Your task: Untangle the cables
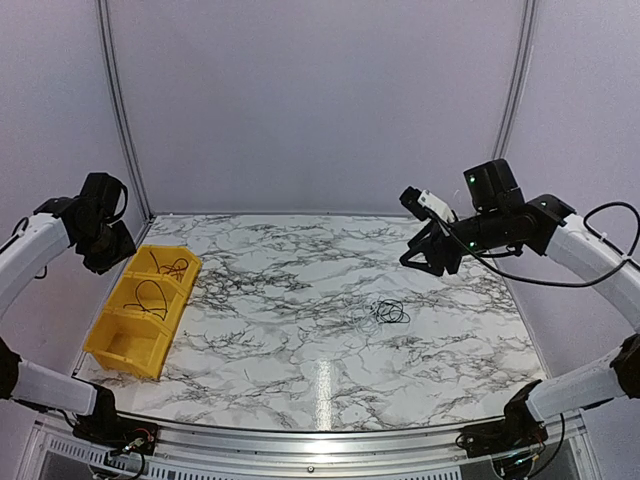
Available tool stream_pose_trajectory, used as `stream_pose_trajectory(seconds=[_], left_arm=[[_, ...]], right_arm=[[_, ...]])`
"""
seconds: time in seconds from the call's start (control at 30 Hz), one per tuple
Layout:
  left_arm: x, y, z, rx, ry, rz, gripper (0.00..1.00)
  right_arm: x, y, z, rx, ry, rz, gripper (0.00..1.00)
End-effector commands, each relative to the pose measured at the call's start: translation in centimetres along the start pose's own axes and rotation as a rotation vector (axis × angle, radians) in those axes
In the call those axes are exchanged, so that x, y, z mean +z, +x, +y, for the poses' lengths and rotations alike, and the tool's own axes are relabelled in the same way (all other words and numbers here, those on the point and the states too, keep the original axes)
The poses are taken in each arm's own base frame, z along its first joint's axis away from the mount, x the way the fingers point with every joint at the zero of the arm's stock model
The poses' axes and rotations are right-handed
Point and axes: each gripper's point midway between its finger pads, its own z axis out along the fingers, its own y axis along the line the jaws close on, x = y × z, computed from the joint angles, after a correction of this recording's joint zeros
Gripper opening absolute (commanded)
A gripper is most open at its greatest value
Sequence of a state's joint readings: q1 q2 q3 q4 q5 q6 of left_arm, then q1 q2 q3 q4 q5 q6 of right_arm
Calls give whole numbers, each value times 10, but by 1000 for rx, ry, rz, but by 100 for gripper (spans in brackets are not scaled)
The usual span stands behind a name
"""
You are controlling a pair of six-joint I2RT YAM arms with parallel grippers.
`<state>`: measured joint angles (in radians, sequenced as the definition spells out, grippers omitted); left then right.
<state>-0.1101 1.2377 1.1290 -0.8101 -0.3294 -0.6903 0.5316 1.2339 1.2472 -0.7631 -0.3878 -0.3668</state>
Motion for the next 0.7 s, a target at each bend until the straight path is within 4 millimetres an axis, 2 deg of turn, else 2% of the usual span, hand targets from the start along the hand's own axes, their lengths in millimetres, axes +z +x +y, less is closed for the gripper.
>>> stream_pose_trajectory(seconds=[0.0,0.07,0.17,0.27,0.33,0.43,0.5,0.57,0.63,0.67], left_arm=[[-17,-17,-38,73,145,-14,48],[-35,-25,-74,140,277,-70,44],[-75,-23,-135,277,485,-170,44],[-107,5,-184,429,635,-223,46],[-117,29,-206,497,672,-238,48],[-126,68,-232,590,663,-279,51],[-125,88,-240,662,612,-363,55],[-110,105,-246,689,580,-394,63],[-89,116,-249,633,555,-352,72],[-86,127,-257,645,589,-308,73]], right_arm=[[-7,-6,-34,44,39,-36,51],[-7,5,-61,108,57,-26,50],[1,24,-81,150,24,10,50],[12,44,-85,75,5,84,49],[23,65,-89,40,7,154,47],[39,99,-87,32,-31,256,42],[47,115,-86,47,-41,295,41],[55,124,-87,65,-44,306,42],[62,129,-87,70,-60,315,43],[65,131,-88,67,-69,322,43]])
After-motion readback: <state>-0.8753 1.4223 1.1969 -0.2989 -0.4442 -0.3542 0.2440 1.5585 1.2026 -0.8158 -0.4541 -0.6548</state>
